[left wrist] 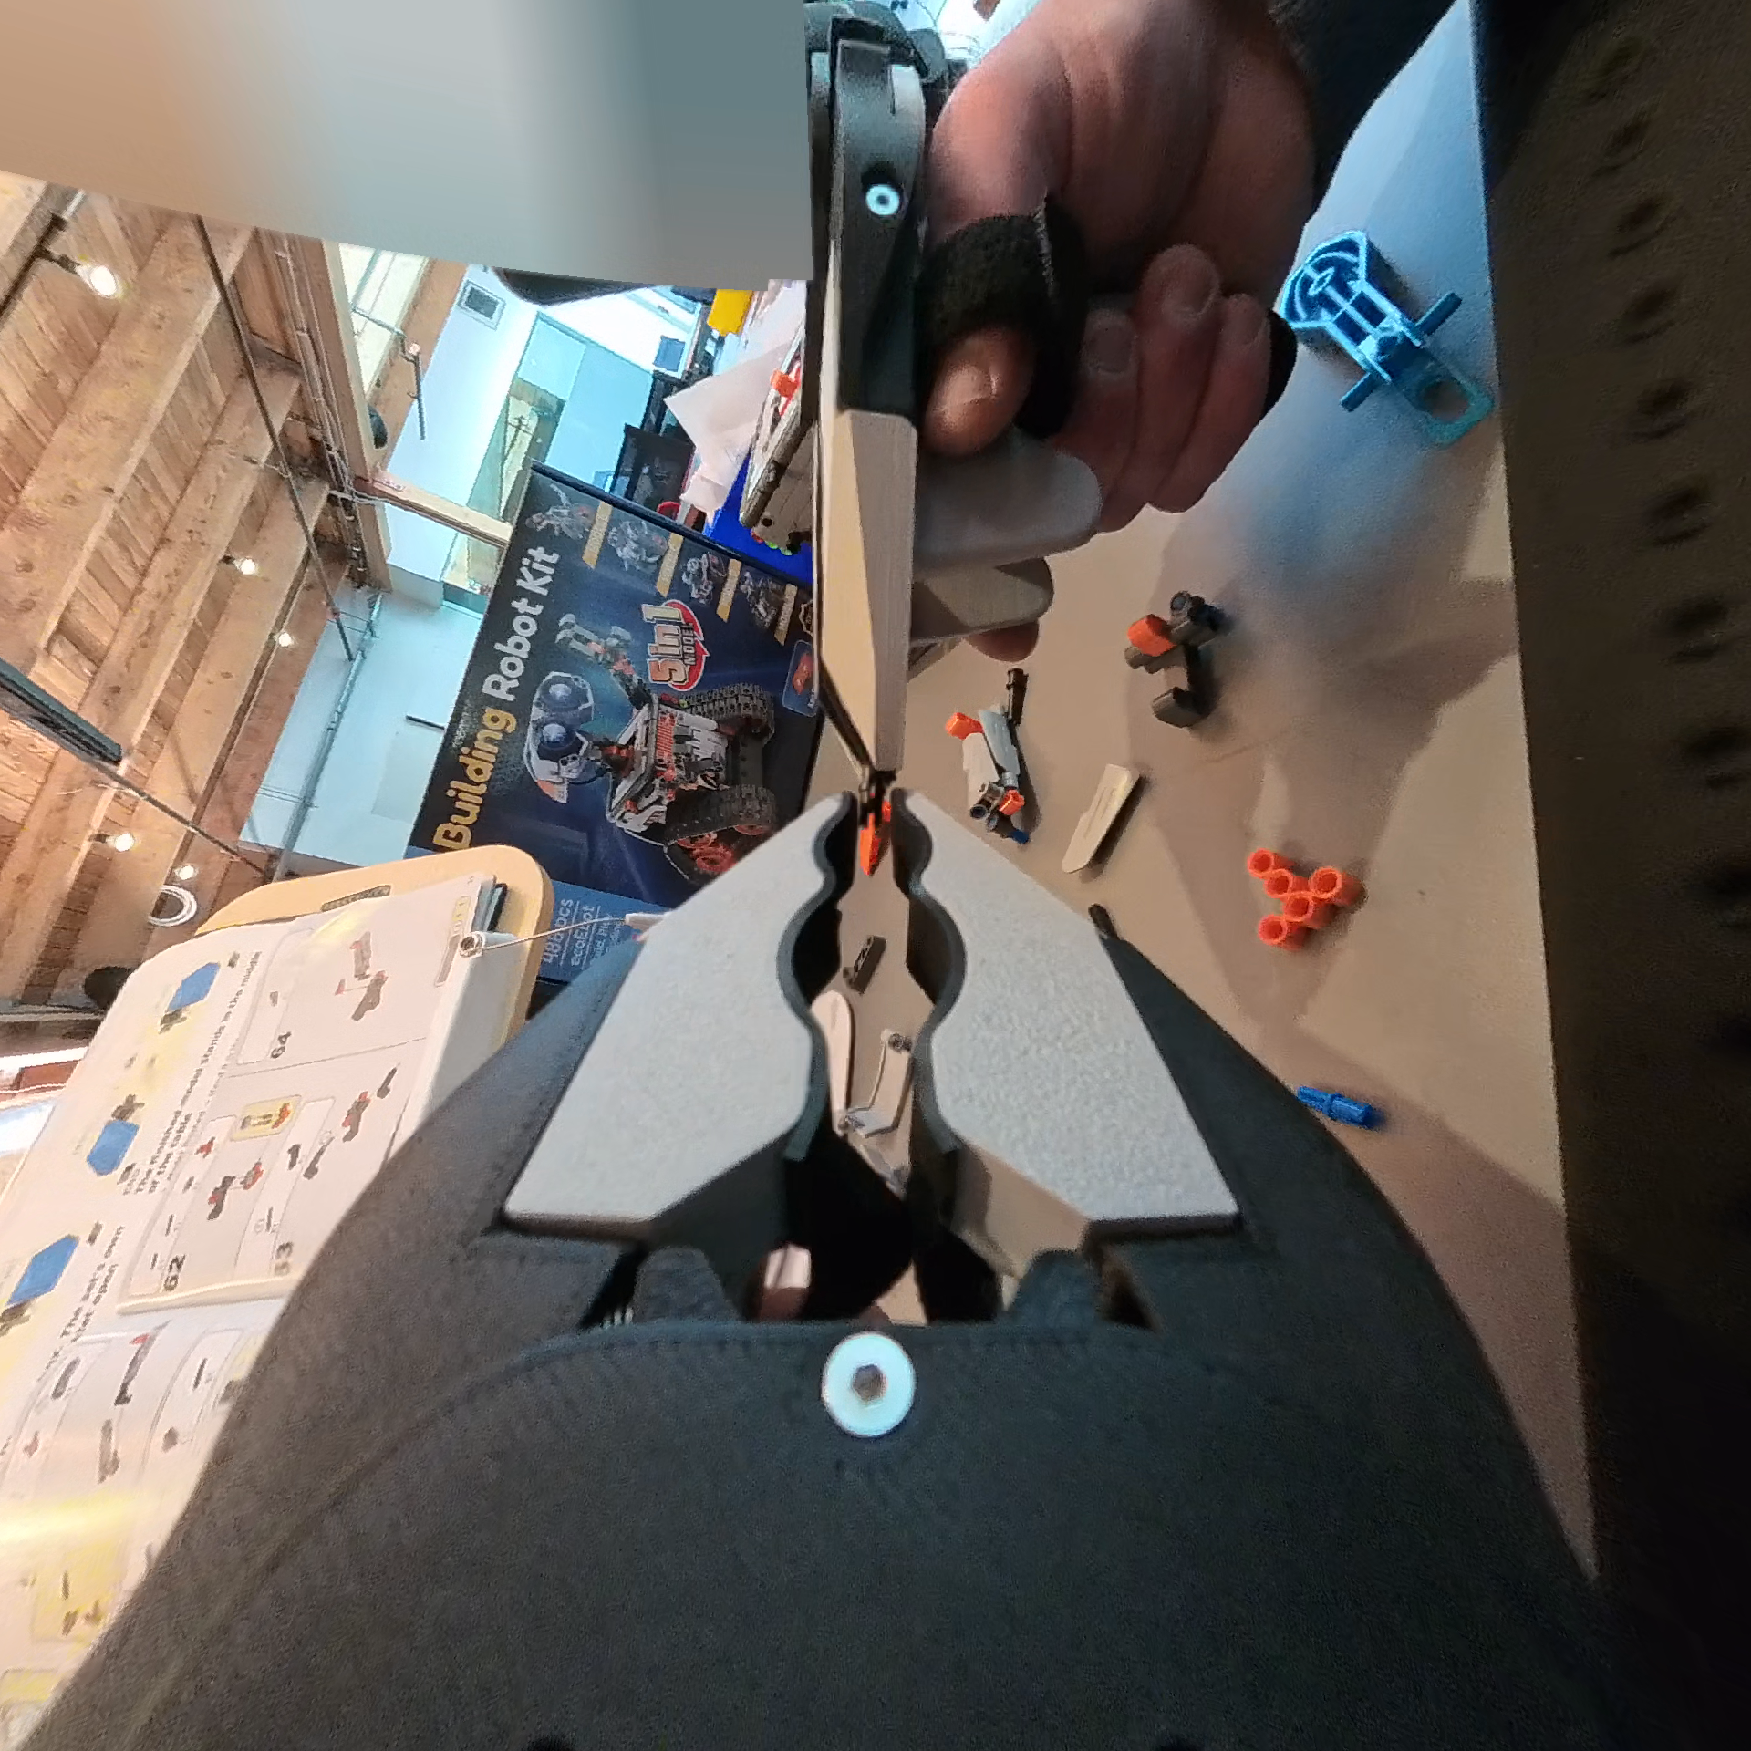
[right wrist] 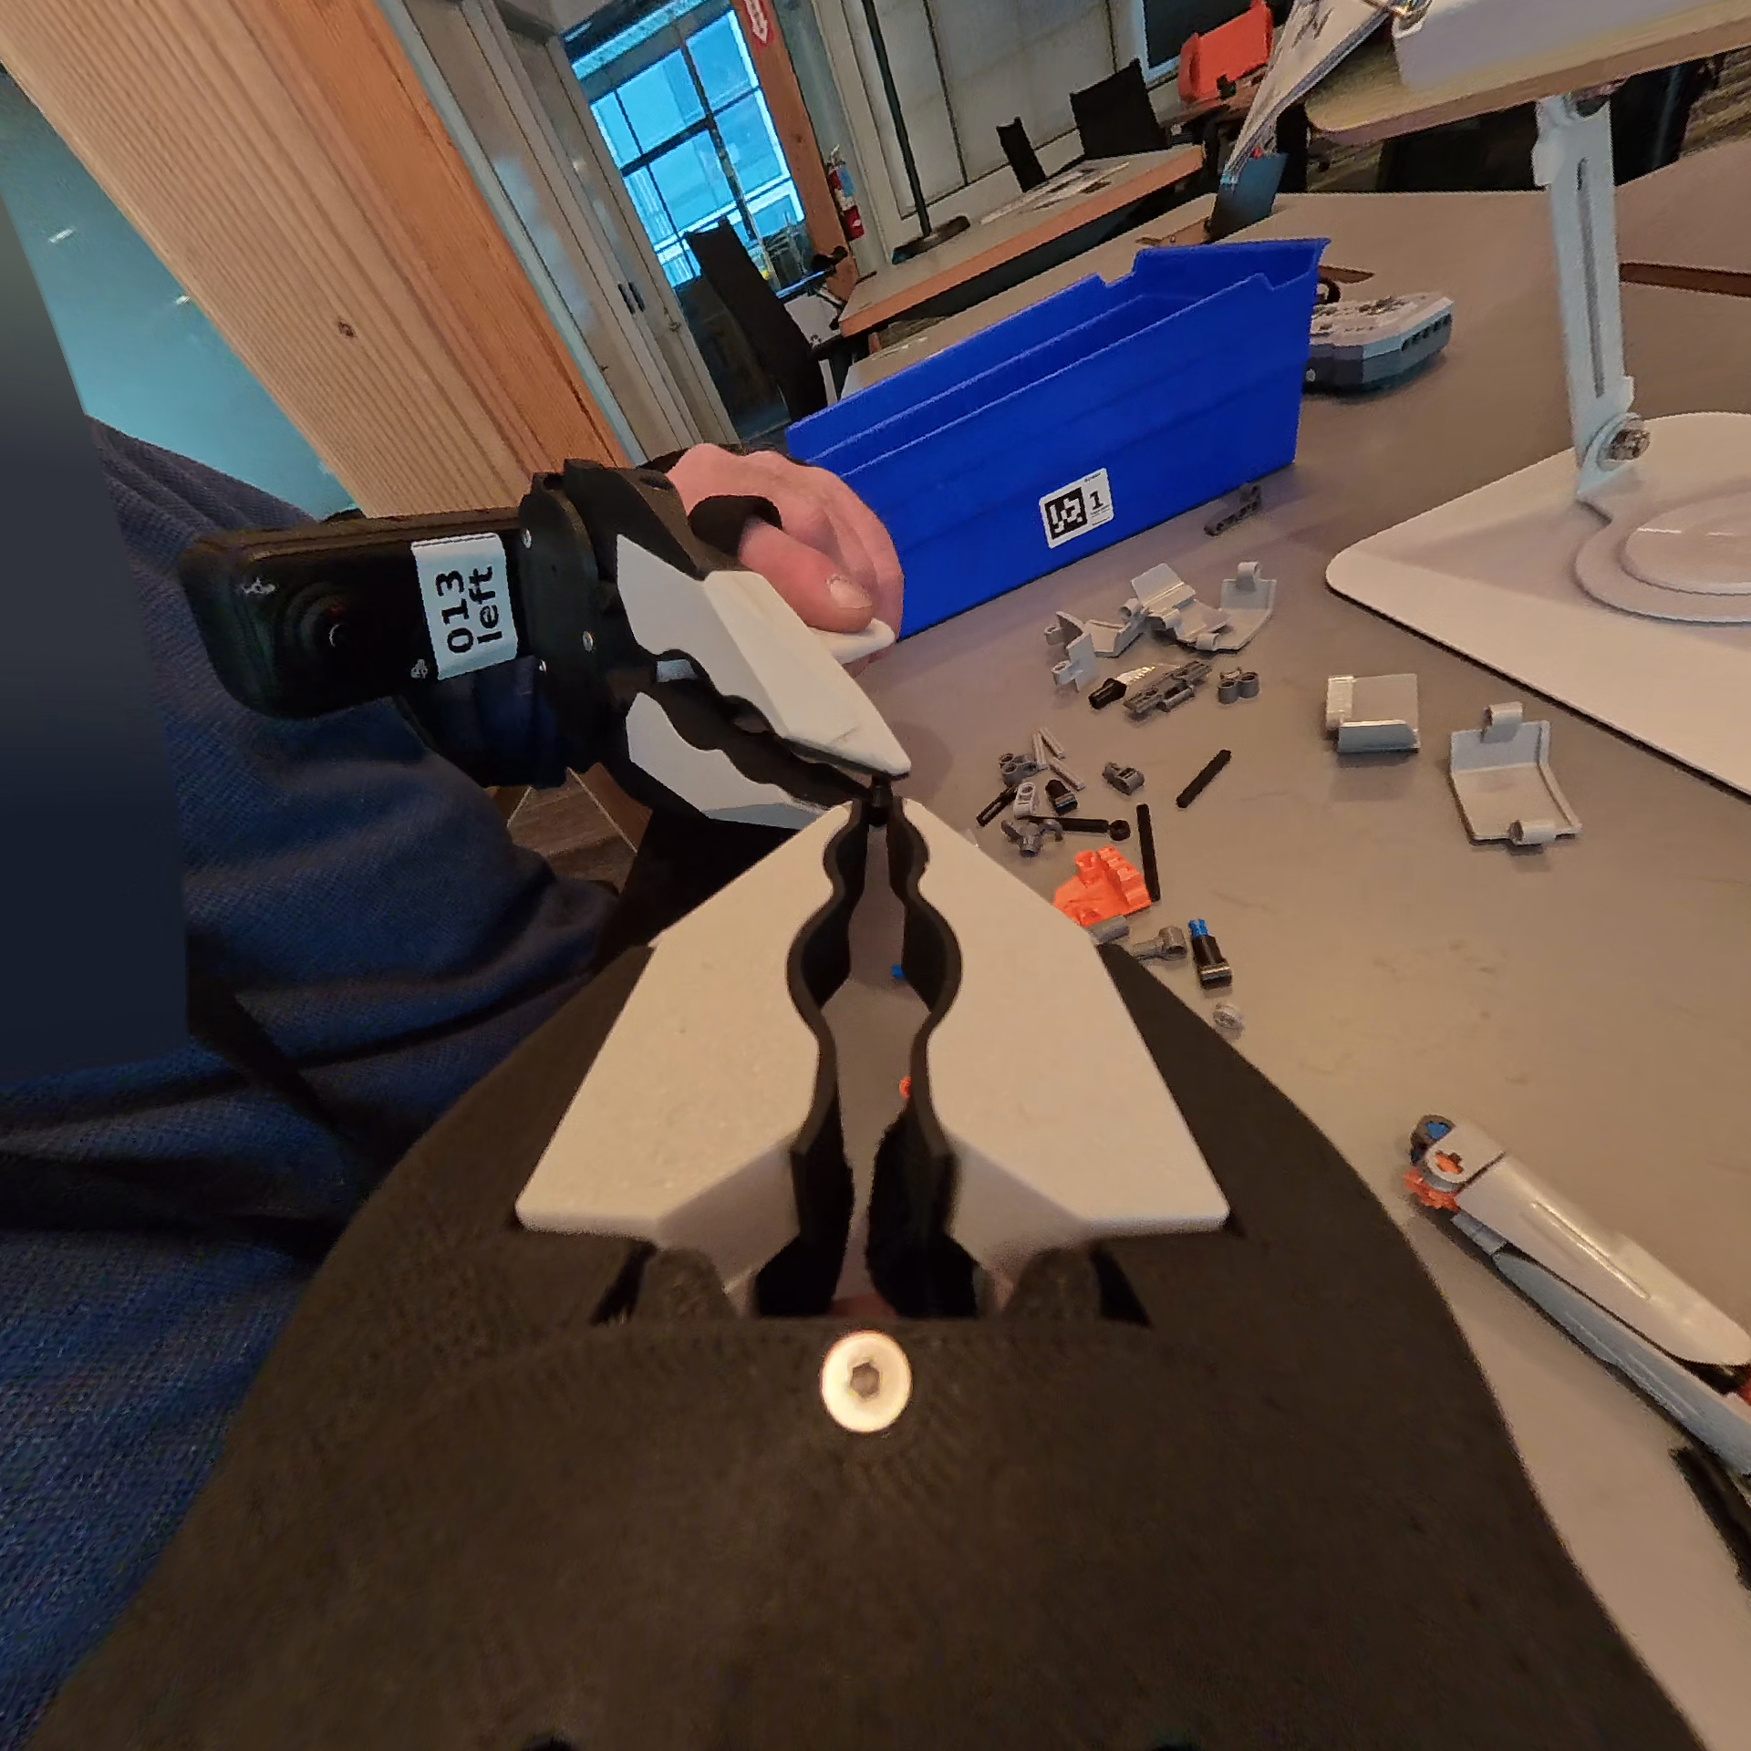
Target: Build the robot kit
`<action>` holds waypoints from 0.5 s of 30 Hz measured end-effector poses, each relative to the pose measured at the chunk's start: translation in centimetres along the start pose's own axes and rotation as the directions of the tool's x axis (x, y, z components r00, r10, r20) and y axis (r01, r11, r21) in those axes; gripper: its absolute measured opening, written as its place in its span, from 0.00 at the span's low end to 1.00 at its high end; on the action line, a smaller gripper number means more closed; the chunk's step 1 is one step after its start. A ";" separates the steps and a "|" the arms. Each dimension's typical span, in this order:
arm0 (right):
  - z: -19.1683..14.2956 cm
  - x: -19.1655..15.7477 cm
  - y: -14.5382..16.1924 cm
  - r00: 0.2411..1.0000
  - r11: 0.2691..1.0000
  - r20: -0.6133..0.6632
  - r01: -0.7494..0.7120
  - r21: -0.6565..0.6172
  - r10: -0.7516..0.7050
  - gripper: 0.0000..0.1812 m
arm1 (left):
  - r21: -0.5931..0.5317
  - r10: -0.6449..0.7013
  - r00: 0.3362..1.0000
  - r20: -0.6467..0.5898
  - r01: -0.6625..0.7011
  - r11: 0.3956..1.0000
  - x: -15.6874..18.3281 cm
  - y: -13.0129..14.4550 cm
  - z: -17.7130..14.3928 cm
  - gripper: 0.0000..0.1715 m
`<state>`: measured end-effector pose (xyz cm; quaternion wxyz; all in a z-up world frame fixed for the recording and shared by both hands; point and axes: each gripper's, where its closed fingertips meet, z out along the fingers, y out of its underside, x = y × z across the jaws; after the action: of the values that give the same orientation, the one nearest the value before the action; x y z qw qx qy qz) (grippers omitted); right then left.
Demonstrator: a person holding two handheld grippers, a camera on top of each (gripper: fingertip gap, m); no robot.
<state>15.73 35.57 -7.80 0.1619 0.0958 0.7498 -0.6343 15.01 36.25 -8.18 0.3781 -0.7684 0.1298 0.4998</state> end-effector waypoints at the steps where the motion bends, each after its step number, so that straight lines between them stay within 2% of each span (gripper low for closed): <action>1: 0.1 -0.1 0.1 1.000 1.000 0.001 0.003 -0.008 -0.003 0.01 | 0.002 0.003 1.000 -0.002 -0.003 1.000 0.1 -0.1 0.0 0.02; 5: 0.0 0.0 -0.1 1.000 1.000 -0.010 0.000 0.005 0.000 0.01 | -0.007 0.006 1.000 0.004 -0.006 1.000 0.0 -0.1 0.1 0.01; 8: 0.2 -0.1 -0.2 1.000 1.000 -0.021 0.006 0.004 -0.006 0.07 | -0.018 0.037 0.999 0.012 -0.037 0.999 0.2 -0.4 0.3 0.01; 15: 0.0 0.3 -0.2 0.999 1.000 -0.042 -0.001 0.017 0.002 0.01 | -0.032 0.024 0.999 0.048 -0.022 0.999 0.0 -0.2 0.6 0.01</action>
<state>15.38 35.57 -7.75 0.1459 0.1108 0.7476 -0.6383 14.72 36.85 -8.16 0.3632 -0.7604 0.1213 0.5246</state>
